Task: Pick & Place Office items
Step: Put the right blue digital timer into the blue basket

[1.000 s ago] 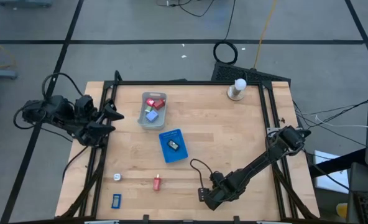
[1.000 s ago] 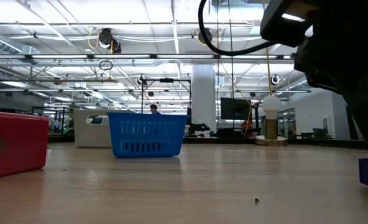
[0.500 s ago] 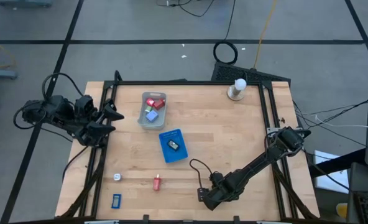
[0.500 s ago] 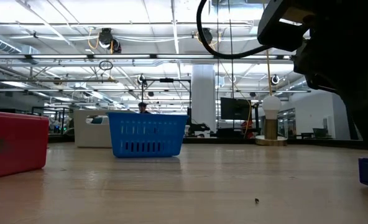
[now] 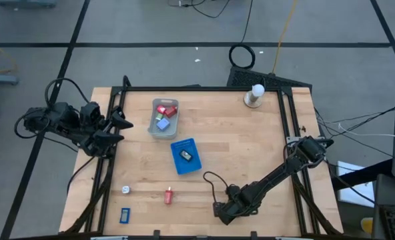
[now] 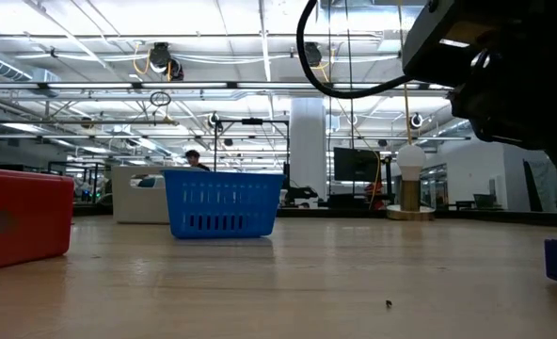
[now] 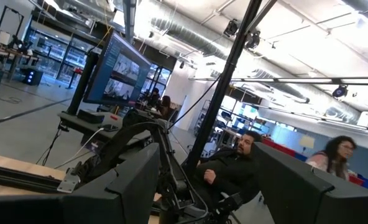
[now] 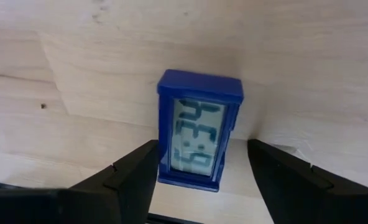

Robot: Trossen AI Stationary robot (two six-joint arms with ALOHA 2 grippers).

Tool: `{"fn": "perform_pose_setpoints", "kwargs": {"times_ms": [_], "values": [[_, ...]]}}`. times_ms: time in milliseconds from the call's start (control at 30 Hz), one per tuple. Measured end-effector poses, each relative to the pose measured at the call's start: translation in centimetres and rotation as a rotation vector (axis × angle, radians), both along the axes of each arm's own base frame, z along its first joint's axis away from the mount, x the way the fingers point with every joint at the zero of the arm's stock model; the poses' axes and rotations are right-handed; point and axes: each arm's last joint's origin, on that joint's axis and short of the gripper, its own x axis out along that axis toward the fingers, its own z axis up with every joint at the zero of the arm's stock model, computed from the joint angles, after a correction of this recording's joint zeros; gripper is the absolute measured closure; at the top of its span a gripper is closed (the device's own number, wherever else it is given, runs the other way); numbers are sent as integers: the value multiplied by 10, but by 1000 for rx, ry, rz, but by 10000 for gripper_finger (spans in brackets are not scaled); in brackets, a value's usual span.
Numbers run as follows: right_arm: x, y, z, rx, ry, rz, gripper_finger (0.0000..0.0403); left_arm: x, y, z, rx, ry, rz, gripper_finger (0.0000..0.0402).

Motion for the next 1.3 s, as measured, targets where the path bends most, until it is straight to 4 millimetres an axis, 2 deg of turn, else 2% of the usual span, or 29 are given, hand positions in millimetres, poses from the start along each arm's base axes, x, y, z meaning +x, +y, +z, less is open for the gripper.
{"fn": "perform_pose_setpoints", "kwargs": {"times_ms": [400, 900, 1300], "values": [[-4, -1, -1, 0, 47, 37, 161, -1, 0, 3, -9, -31, -2, 147], [6, -8, 0, -3, -53, 219, 161, -1, 0, 4, -16, -39, -1, 147], [12, -5, 4, 51, -125, 233, 161, -1, 1, 4, -24, -41, 9, 147]]}}
